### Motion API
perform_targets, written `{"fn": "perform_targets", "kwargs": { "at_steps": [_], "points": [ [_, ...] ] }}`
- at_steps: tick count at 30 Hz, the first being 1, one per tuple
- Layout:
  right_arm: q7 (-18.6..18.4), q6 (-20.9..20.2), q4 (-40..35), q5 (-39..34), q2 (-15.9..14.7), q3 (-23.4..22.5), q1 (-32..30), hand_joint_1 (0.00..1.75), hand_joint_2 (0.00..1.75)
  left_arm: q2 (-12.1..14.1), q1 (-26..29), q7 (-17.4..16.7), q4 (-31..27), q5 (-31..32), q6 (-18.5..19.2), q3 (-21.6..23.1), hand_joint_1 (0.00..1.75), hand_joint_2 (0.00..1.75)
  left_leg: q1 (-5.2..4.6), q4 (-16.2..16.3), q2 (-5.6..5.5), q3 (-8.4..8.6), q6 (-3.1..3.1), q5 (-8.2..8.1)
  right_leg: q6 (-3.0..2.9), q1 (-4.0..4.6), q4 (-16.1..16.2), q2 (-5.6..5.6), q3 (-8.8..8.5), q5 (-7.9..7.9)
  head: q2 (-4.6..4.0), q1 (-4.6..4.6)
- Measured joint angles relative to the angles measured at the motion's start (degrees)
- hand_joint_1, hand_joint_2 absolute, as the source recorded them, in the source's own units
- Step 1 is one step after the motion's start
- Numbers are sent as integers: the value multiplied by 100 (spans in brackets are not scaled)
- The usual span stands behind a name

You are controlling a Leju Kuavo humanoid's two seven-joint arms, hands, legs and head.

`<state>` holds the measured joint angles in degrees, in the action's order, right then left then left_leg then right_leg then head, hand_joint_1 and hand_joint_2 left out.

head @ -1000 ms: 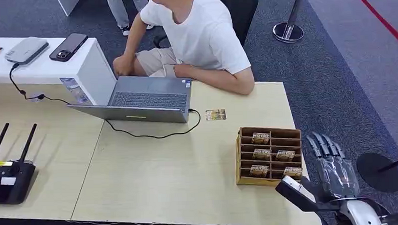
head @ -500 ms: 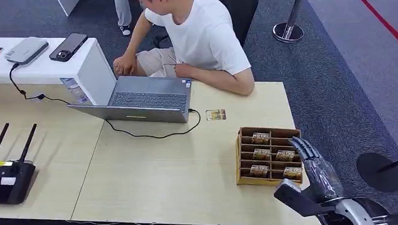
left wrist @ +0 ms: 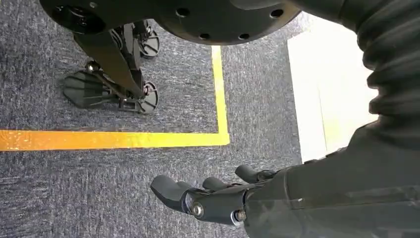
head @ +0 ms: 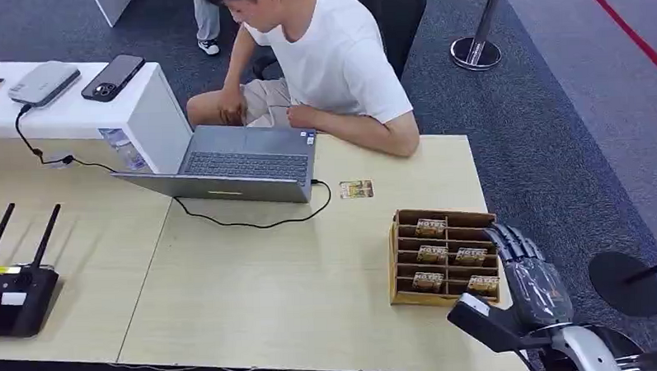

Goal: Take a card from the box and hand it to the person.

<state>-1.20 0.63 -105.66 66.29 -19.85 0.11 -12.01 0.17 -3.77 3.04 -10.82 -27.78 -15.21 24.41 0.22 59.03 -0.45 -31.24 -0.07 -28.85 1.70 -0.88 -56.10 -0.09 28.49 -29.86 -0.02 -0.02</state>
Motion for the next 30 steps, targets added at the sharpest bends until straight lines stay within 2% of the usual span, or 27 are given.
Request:
{"fn": "perform_targets", "kwargs": {
  "at_steps": [5,12,27,28,30],
  "points": [
    [-217,-114,4,302,-92,13,-10,0,175,0,0,-11,11,0,0,0,0,175,0,0,0,0,0,0,0,0,0,0,0,0,0,0],
    [-293,-363,-44,315,-273,48,-123,0,175,9,0,-26,11,9,0,0,0,175,-1,1,0,0,0,0,0,-1,1,0,0,0,0,0],
    [-306,-374,-68,313,-328,48,-188,0,175,11,0,-28,11,11,0,0,0,175,0,1,1,1,0,0,0,0,0,1,0,0,0,0],
    [-306,-374,-68,313,-328,48,-189,38,175,11,0,-28,11,11,0,0,0,175,0,1,1,1,0,0,0,0,1,1,0,0,0,0],
    [-306,-378,-68,298,-328,48,-191,131,175,11,0,-28,11,13,0,0,0,175,0,1,1,1,0,0,0,0,1,1,1,0,0,0]
  ]
}}
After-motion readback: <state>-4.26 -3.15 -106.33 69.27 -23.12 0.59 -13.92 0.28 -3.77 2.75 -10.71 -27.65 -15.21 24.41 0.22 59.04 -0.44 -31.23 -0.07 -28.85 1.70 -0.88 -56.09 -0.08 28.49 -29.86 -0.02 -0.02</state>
